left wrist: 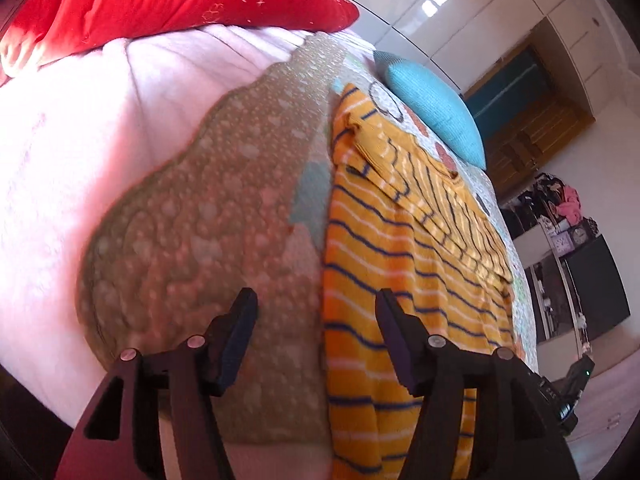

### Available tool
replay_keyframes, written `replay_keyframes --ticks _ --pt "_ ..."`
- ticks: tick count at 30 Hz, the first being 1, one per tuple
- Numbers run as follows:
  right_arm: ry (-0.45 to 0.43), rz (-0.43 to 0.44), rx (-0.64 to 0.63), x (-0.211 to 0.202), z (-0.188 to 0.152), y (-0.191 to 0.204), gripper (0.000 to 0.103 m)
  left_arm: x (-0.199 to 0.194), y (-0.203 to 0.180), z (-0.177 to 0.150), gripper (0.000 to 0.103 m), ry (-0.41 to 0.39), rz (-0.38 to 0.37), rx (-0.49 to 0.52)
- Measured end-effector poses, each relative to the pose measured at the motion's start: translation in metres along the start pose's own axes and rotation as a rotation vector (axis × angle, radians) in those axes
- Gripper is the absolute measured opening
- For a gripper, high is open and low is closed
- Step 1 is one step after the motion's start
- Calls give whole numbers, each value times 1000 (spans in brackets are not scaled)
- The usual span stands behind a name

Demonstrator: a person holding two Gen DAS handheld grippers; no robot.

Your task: Fold small clothes

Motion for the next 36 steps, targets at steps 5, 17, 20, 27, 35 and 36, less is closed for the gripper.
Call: replay_keyframes --ticks 5,17,20,27,35,36 --pt "25 133 54 -9 -21 9 53 -6 -22 -38 61 42 -12 56" --pt "120 462 169 -30 -85 39 53 -16 -43 -115 41 161 -58 48" --pt "181 503 186 -26 -105 48 53 -15 -43 -117 41 166 -68 35" --pt "212 451 138 -28 -119 58 9 -21 -42 -117 9 149 -25 18" --pt "179 454 99 -60 -113 57 7 -65 -45 -126 8 66 10 76" --pt "177 464 104 -57 -109 60 7 -65 -45 -123 8 63 8 75"
Point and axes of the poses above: each gripper's, at about its wrist camera, not at the fingertips, and x roughly the way its jaws point, y to its left, z to its top, the point moved 10 cm from there along x, roughly the way its jaws point
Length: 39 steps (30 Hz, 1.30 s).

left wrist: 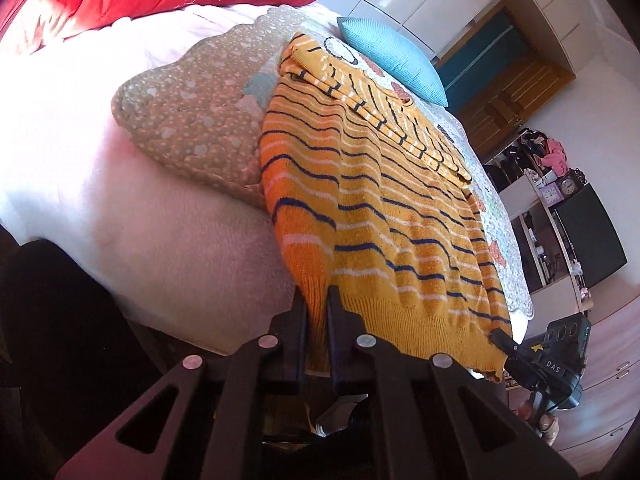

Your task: Fold small clothes

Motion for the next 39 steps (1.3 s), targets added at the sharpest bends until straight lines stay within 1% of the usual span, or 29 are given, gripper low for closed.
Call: replay_keyframes --ticks 4,6,9,11,13,14,15,17,19,20,22,23,24,26,27,28,29,30,31,32,33,34,35,37,38,39 --pt "-22 23 -47 7 27 18 7 -2 -6 25 8 -23 -24 3" --pt "-42 34 -87 9 51 33 7 -2 -13 46 8 -41 -34 19" --pt "-88 40 -143 14 101 56 7 4 -28 94 8 -89 -21 61" --pt "-127 41 -177 17 142 69 7 12 -40 134 8 -125 -14 89" --pt "-160 36 -191 24 185 76 7 27 -51 176 8 -146 -8 99" --pt "-170 31 -181 35 207 77 7 40 -56 197 8 -144 -9 94" --pt "-177 18 -163 46 229 73 7 54 -60 218 8 -138 -5 81" --pt "-179 -35 -115 75 269 54 8 90 -63 257 8 -124 16 58" --pt "-139 -75 -47 108 295 25 10 128 -59 286 8 -103 73 48" --pt "-130 -120 -7 121 304 6 10 147 -54 295 9 -78 104 42" --pt "-113 -171 50 140 312 -21 11 177 -42 304 10 -14 139 18" --pt "-108 -183 73 145 314 -31 11 185 -38 305 10 6 129 -13" --pt "-113 -171 95 147 316 -37 12 188 -37 306 11 11 95 -43" --pt "-126 -131 127 147 321 -44 14 183 -40 311 14 0 17 -60" --pt "-133 -112 144 146 326 -47 15 178 -42 315 25 -12 -14 -60" --pt "-140 -84 172 145 330 -50 21 170 -43 320 32 -30 -46 -66" --pt "-156 -50 209 143 335 -54 25 162 -42 326 49 -53 -73 -84" --pt "-180 -14 257 141 341 -60 37 154 -39 331 57 -81 -94 -107" --pt "-198 27 308 138 346 -64 44 148 -36 335 59 -100 -99 -124" --pt "-219 52 357 136 350 -69 48 144 -33 338 60 -105 -91 -130" --pt "-246 45 388 133 354 -76 53 142 -31 338 60 -101 -77 -122" --pt "-265 20 398 128 358 -80 59 141 -29 337 60 -99 -62 -106" --pt "-272 -1 391 125 361 -81 61 140 -28 334 60 -99 -39 -85" --pt "-270 -21 349 117 362 -74 62 141 -26 324 60 -84 27 -25" --pt "-282 -37 312 111 361 -67 62 142 -29 317 60 -77 48 19" --pt "-286 -59 265 106 360 -57 62 142 -34 311 60 -76 52 70"
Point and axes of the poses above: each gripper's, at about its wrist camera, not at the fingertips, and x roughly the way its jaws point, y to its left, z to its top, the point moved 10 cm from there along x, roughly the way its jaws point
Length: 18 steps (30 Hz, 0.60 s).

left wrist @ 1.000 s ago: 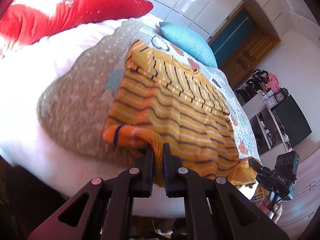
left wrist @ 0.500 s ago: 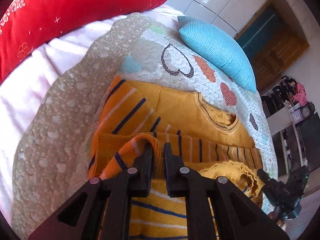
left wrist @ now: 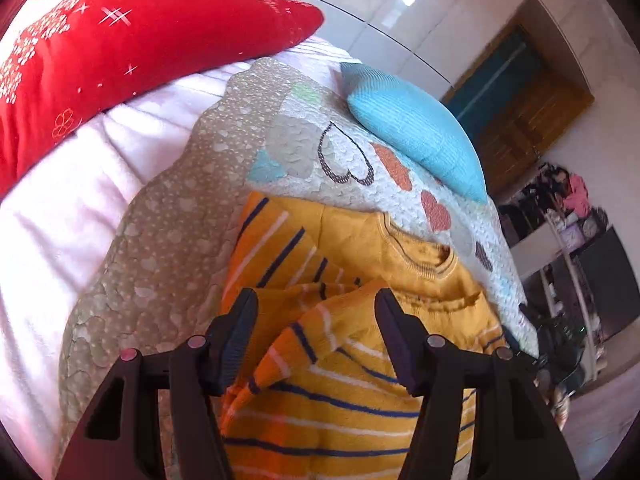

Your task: Fold small clothes

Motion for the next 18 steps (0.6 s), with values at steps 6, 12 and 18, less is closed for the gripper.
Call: replay_keyframes --ticks 6,12,18 --pt "129 -45 -286 12 -58 52 62 27 -35 -28 60 61 42 230" --pt "220 -104 -447 31 -118 60 62 66 28 2 60 66 386 189" --pt "244 -148 -594 36 -148 74 62 21 67 32 60 -22 288 -29"
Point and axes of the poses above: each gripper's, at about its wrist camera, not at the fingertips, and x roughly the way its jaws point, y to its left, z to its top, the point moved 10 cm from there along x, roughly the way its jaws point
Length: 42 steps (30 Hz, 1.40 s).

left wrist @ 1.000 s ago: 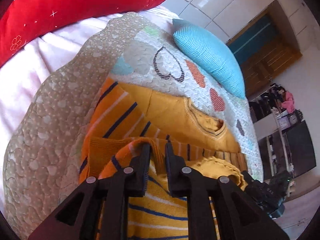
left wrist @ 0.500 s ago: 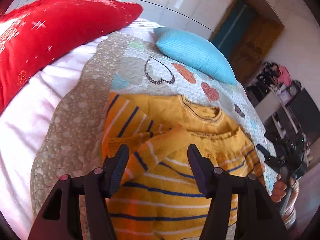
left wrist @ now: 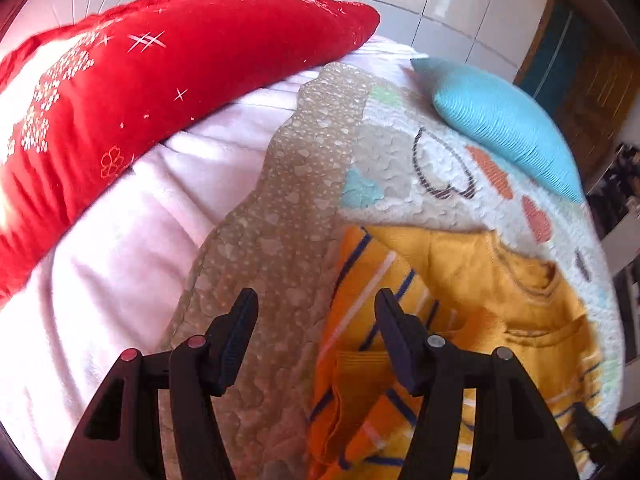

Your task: Fold small clothes

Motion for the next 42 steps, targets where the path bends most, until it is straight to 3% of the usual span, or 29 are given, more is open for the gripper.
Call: replay_keyframes --ticks 6,10,12,18,22,24,29,35,39,42 --pt "47 25 -81 37 3 54 61 -43 24 -58 61 -10 -113 -86" --pt "116 7 -160 81 4 97 50 -40 26 -107 61 35 -147 -87" --pt "160 -16 -214 108 7 116 50 -34 24 -121 61 50 -166 -73" --pt "262 -74 -186 191 32 144 52 -32 29 -128 61 21 -279 -116" --pt "283 -99 -129 217 42 152 67 -33 35 -128 61 28 -360 -169" --pt "287 -133 -152 219 41 158 68 -35 37 -127 61 36 -381 -183" --pt "265 -148 -211 196 41 176 68 -45 48 -127 61 31 -378 -201" --pt "295 -214 -299 170 18 183 68 -59 79 -118 61 -30 -279 -239" --pt "333 -216 -290 174 -4 190 68 -63 110 -110 61 -71 -214 -304" --pt "316 -291 -342 180 -13 193 70 -62 127 -110 61 -62 -205 -351"
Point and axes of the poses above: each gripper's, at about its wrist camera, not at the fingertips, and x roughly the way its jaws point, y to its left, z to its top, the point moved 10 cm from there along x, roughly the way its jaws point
